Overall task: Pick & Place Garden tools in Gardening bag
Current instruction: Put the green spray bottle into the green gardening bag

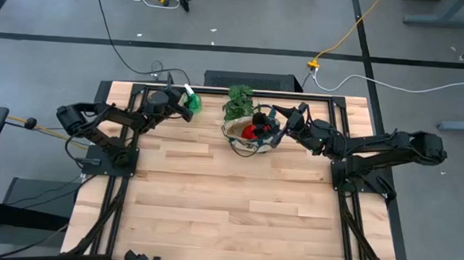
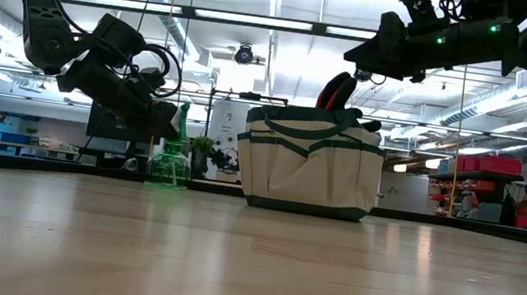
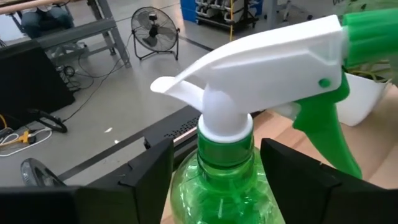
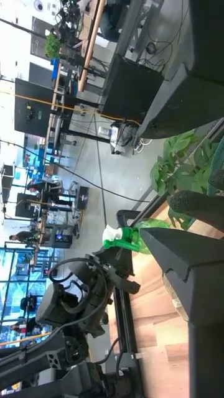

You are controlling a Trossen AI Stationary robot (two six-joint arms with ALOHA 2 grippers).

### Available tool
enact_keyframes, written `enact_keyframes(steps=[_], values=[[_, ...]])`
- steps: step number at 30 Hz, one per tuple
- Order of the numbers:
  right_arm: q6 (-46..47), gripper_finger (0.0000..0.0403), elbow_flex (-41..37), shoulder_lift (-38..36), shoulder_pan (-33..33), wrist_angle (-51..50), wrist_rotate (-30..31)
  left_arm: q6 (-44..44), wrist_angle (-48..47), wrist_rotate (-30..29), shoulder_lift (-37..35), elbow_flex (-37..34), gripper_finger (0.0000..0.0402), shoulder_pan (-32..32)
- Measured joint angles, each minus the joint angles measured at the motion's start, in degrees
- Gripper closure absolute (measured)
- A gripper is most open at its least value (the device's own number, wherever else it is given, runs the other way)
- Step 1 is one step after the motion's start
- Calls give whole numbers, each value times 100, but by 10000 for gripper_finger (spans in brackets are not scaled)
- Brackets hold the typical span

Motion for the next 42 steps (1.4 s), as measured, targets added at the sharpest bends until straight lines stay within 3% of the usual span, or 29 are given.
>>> enact_keyframes(steps=[9,16,19,23,28,42], values=[[25,156,0,0,0,112,-2,83,42,196,33,112,148,51],[11,156,0,0,20,138,-2,217,5,388,1141,764,147,98],[3,156,0,0,45,97,0,336,-302,182,1279,1019,149,70],[-38,156,0,0,88,85,2,267,-360,110,1187,1017,178,76],[-59,156,0,0,94,80,1,185,127,352,1117,1019,265,105],[-151,156,0,0,94,79,13,-289,-74,1101,1011,1012,269,113]])
